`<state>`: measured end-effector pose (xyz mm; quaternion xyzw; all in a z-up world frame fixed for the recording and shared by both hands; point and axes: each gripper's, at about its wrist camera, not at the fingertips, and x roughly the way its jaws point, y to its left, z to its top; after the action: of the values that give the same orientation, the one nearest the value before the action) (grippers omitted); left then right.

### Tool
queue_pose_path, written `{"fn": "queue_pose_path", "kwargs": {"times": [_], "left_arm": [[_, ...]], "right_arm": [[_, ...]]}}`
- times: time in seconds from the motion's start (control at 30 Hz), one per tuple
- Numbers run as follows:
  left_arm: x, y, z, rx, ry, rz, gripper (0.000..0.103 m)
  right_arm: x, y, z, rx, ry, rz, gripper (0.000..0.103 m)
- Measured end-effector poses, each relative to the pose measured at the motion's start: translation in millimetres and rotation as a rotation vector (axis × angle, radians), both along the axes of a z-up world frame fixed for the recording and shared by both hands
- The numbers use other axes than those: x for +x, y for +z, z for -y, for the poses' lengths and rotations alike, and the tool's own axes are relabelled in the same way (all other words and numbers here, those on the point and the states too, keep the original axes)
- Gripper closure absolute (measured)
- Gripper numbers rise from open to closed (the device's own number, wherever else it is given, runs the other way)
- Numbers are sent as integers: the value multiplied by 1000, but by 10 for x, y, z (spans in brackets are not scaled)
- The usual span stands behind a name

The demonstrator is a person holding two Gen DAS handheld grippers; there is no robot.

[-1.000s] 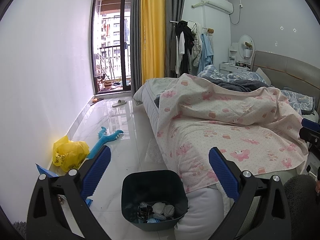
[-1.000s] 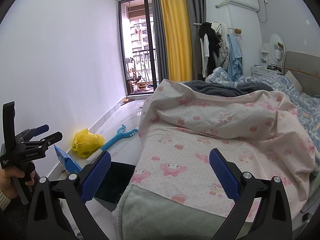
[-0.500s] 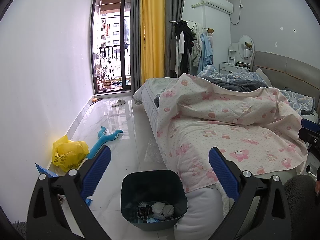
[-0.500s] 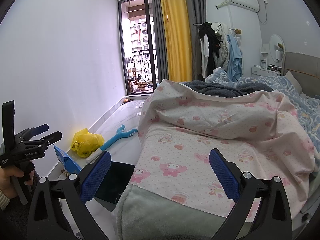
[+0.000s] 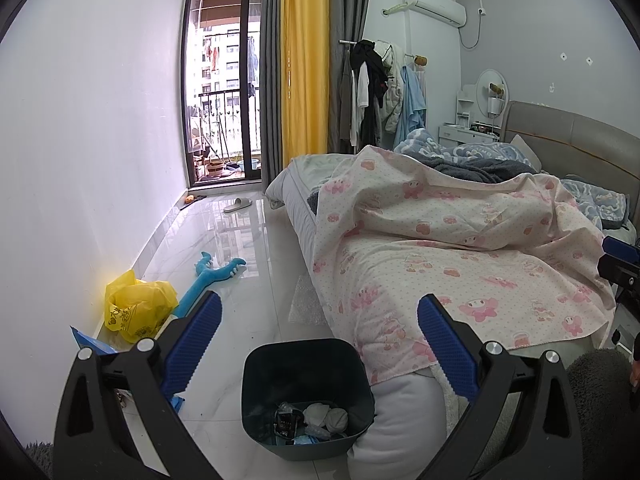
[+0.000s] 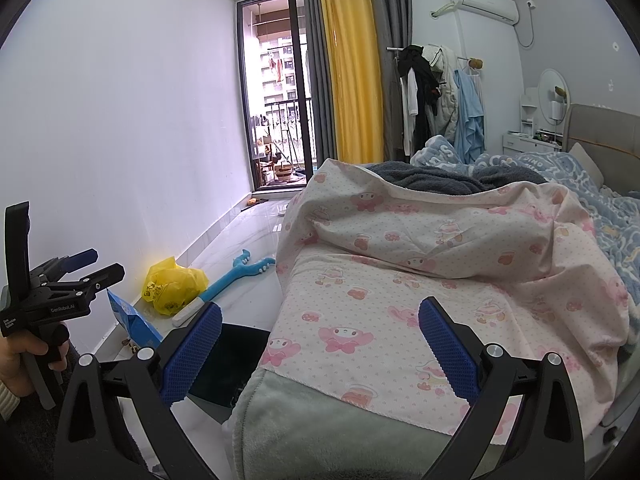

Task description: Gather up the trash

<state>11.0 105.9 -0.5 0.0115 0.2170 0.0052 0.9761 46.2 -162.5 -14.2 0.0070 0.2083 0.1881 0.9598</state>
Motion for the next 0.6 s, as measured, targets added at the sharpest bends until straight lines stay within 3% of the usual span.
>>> {"fn": "queue_pose_path", "kwargs": {"times": [0.6], "left_arm": [[3,5,-15,-2,0,0,3]], "right_arm": [[0,0,-3,-2,1,0,3]]}}
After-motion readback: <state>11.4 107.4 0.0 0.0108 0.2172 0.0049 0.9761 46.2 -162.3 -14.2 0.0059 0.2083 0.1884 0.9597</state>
